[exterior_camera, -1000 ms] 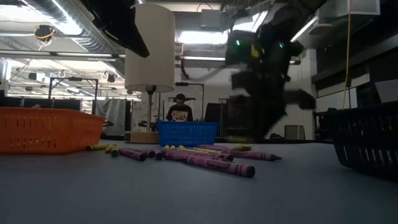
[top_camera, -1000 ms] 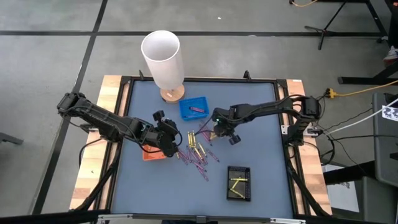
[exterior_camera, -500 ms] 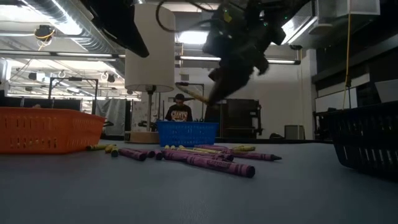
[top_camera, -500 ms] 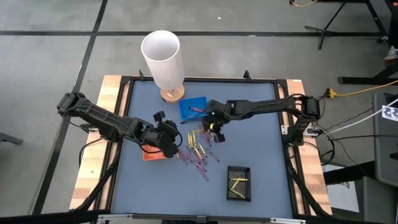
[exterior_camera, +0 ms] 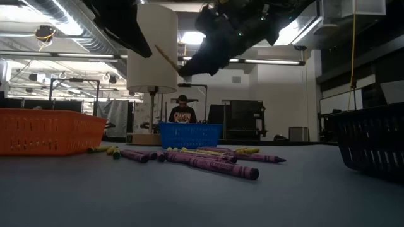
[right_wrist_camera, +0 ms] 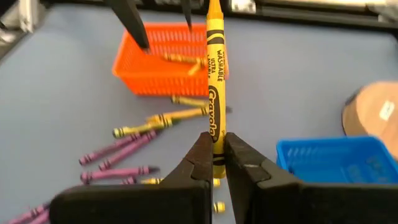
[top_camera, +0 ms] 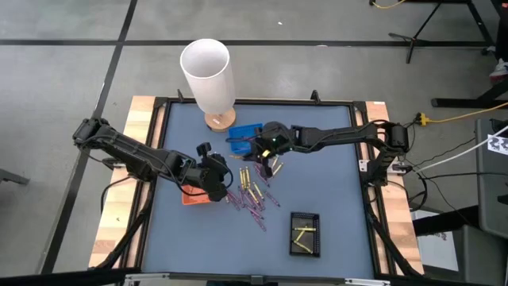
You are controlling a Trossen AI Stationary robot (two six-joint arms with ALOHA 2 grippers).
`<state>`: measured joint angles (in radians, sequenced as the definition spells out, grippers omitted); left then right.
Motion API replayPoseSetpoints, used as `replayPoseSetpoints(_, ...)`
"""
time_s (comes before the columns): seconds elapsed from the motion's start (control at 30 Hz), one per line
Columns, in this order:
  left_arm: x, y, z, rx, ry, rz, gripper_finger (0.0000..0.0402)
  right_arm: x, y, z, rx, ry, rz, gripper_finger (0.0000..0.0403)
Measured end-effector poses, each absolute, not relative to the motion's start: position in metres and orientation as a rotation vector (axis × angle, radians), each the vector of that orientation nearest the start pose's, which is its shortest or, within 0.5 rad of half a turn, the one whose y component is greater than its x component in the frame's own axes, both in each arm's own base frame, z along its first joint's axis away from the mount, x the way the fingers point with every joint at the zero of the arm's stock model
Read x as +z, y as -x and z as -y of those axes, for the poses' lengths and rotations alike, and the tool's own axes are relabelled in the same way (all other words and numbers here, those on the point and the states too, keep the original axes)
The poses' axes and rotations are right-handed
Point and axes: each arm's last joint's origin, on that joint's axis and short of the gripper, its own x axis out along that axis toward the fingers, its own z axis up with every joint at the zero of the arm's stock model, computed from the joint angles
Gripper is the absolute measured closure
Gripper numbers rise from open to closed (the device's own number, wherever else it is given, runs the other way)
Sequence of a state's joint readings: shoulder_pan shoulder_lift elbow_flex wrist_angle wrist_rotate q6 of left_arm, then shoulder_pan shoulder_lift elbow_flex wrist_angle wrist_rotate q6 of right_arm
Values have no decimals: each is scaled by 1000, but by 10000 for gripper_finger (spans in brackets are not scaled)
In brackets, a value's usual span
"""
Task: Sort crayons
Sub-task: Put the yellow crayon into the orange bin
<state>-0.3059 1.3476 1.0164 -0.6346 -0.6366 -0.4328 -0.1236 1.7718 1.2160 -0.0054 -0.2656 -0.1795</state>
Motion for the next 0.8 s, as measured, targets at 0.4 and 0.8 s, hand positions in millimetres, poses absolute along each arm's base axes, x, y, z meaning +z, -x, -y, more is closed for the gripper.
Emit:
replayPoseSetpoints(0.4, 266, -260, 63, 507, -69, -724, 273, 246, -397, 38, 318, 73, -377, 381)
replayPoseSetpoints(0.8, 275, -271, 61, 473, -99, -627, 273, 246, -397, 38, 322, 75, -379, 381)
